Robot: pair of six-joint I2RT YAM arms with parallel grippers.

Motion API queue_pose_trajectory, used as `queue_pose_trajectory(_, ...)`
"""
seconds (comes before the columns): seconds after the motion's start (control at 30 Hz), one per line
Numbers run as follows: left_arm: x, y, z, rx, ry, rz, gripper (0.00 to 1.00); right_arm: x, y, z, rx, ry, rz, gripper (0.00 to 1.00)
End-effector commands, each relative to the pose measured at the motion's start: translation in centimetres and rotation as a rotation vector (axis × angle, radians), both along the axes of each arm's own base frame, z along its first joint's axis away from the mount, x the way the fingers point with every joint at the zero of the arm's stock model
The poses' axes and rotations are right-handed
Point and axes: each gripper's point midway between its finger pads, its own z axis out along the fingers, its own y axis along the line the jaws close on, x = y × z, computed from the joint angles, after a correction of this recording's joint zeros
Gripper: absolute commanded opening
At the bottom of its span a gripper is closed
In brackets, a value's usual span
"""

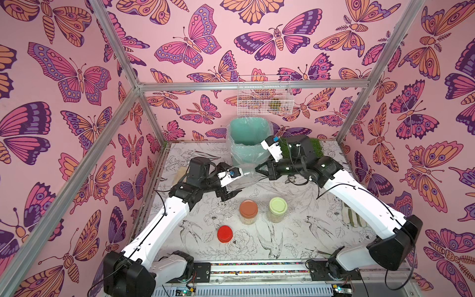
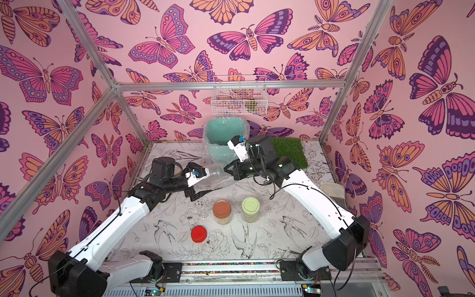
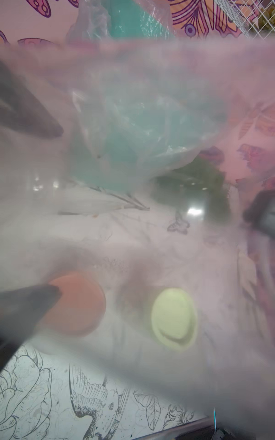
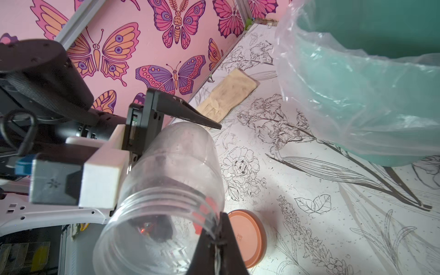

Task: Empty moldy peanuts from jars
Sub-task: Place the jar at the center of the board.

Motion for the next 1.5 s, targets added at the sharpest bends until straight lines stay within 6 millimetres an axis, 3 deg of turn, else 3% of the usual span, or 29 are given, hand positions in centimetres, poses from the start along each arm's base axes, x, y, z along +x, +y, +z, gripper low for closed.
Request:
queue_pose_trajectory(0.0, 0.2, 0.4, -1.1, 0.013, 0.026, 0.03, 1.0, -0.2, -1.1, 0.6, 0.015, -0.002, -0.011, 0.0)
queue_pose_trajectory(0.3, 1.5, 1.9, -1.1, -0.031, 0.01, 0.137, 1.0, -0.6, -4.6, 0.4, -0.081, -0.075, -0.041, 0.0)
queue_pose_trajectory(0.67, 5.8, 7.7, 0.1, -0.179, -0.013, 0.61, 1.0, -2.5, -6.4, -0.1, -0.292, -0.15, -0.002, 0.0)
queue_pose_trajectory(0.93, 7.8, 13.3, -0.3, -0.299, 0.111, 0.912, 1.0, -2.8, -3.8, -1.3, -0.489, -0.188, 0.021, 0.0)
queue_pose_trajectory(1.23, 8.5, 16.9, -2.2, -0.372, 0.224, 1.029, 1.0, -1.9, 0.2, -4.0, -0.692, -0.162, 0.045, 0.0)
queue_pose_trajectory(1.47, 9.0, 19.9, -4.2, -0.342, 0.232, 1.167, 1.0, -1.9, 4.2, -6.1, -0.746, -0.163, 0.085, 0.0)
